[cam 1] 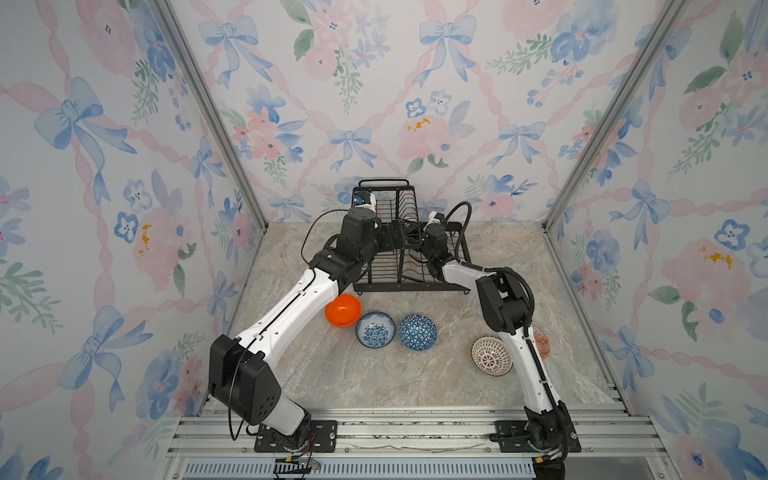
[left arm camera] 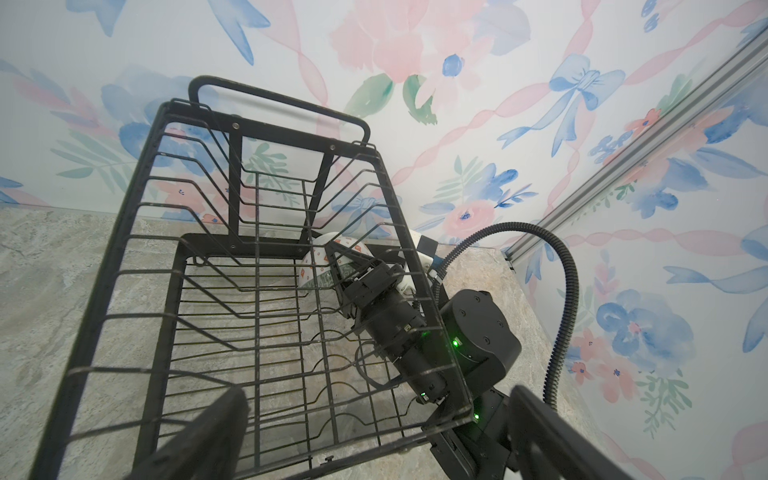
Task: Load the bowls into the dish rack
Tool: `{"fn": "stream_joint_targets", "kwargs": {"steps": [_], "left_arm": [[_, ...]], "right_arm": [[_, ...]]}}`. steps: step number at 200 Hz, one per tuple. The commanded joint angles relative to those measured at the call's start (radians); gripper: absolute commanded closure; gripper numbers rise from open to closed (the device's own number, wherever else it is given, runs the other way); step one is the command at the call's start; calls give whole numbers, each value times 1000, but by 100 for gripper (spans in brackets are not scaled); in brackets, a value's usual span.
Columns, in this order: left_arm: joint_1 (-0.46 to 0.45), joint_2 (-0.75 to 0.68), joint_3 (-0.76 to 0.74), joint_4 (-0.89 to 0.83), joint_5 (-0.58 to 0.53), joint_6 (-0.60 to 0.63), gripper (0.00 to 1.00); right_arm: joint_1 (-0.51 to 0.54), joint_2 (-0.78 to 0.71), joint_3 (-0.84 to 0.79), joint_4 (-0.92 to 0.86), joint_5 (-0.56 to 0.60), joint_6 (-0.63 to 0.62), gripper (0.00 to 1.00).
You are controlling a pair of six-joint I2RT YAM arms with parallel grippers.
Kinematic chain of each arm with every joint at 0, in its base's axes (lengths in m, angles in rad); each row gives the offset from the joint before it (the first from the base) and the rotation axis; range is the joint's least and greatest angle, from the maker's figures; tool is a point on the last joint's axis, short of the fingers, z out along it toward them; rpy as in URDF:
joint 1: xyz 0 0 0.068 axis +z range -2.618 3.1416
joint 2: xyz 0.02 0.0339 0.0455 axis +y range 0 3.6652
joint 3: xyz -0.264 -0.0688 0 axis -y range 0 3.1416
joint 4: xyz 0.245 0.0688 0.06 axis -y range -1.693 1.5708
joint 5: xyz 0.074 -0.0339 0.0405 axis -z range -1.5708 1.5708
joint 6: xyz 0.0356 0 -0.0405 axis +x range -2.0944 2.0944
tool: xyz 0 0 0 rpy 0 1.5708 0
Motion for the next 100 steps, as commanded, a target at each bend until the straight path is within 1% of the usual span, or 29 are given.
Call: {"fn": "stream_joint_targets", "kwargs": {"steps": [1, 27, 100], "left_arm": [[8, -20, -22, -12, 4, 18, 2], [8, -25, -34, -11, 3, 20, 2], [13, -30, -47, -12, 5, 18, 2]], "right_arm": [[-2, 16, 38, 74, 32, -25, 100], [-1, 28, 47, 68, 39, -22, 100], [10, 38, 20, 125, 72, -36, 100]]}}
